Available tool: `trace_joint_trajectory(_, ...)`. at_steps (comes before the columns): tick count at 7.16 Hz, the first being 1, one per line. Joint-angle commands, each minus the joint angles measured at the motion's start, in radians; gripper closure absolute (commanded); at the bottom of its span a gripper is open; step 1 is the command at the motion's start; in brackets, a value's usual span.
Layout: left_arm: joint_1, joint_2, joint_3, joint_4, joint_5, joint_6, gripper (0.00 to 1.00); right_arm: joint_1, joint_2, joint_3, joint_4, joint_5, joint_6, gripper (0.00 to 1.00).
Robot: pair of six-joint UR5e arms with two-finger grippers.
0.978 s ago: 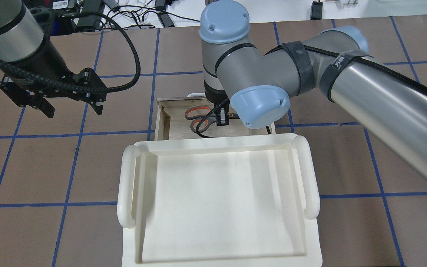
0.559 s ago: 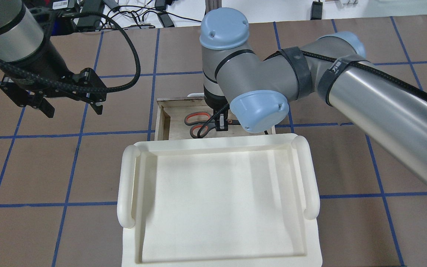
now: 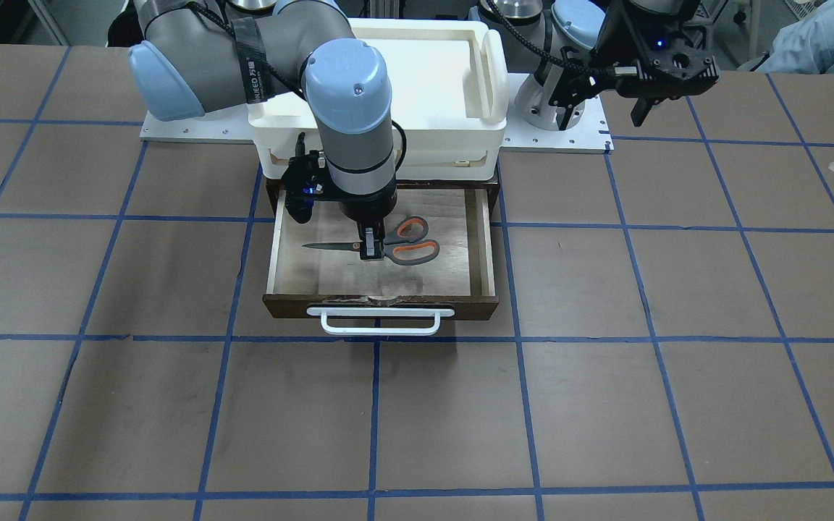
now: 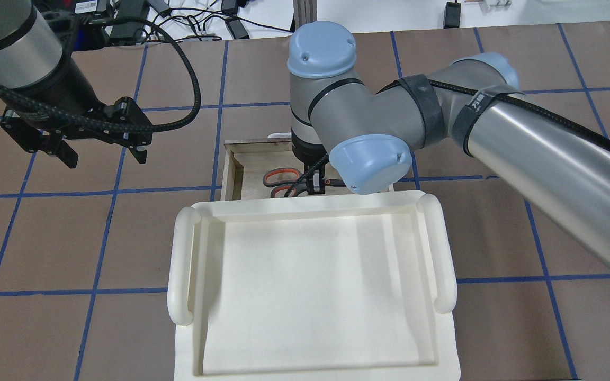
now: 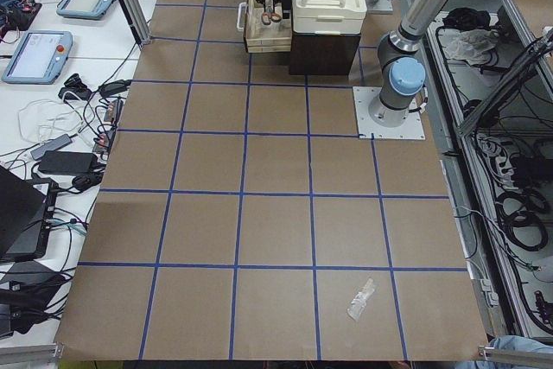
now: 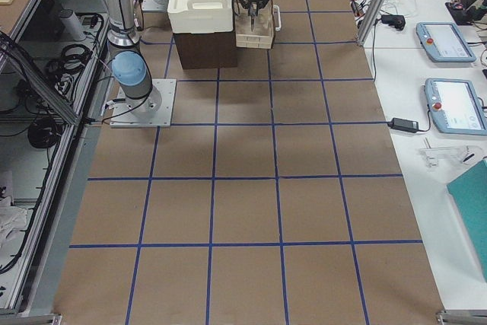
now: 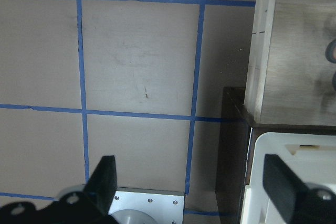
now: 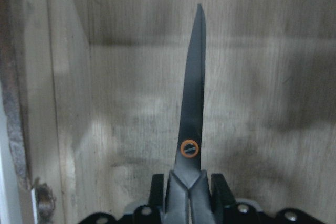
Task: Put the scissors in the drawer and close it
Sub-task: 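Lower the scissors into the drawer and open the right gripper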
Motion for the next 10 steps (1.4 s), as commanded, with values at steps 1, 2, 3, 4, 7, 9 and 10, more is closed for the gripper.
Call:
trace_joint_trajectory(1, 0.0, 0.0, 0.0, 0.0, 0.0, 0.001, 0.0, -0.002, 0.022, 0.004, -0.008, 0.004, -0.006, 0.96)
trace_joint_trajectory(2, 0.0, 0.0, 0.0, 0.0, 0.0, 0.001, 0.0, -0.002, 0.048, 0.004, -0.017, 0.006, -0.002, 0.95)
trace_joint_trajectory(3, 0.0, 0.0, 0.0, 0.0, 0.001, -0.001, 0.0, -0.002, 0.043, 0.003, -0.01, 0.006, 0.005, 0.69)
trace_joint_trajectory(4, 0.0, 0.0, 0.0, 0.0, 0.001, -0.001, 0.0, -0.002, 0.043, 0.004, 0.002, 0.01, 0.003, 0.44)
trace_joint_trajectory(7, 0.0, 0.0, 0.0, 0.0, 0.001, -0.001, 0.0, -0.004, 0.04, -0.002, 0.012, 0.055, 0.0, 0.01)
trace_joint_trajectory(9, 0.0, 0.0, 0.0, 0.002, 0.001, 0.001, 0.0, -0.036, -0.004, -0.035, 0.042, 0.041, -0.014, 0.01)
trace_joint_trajectory(10, -0.003, -0.005, -0.002, 0.006, -0.005, -0.002, 0.0, -0.065, -0.038, -0.054, 0.103, 0.038, -0.108, 0.01)
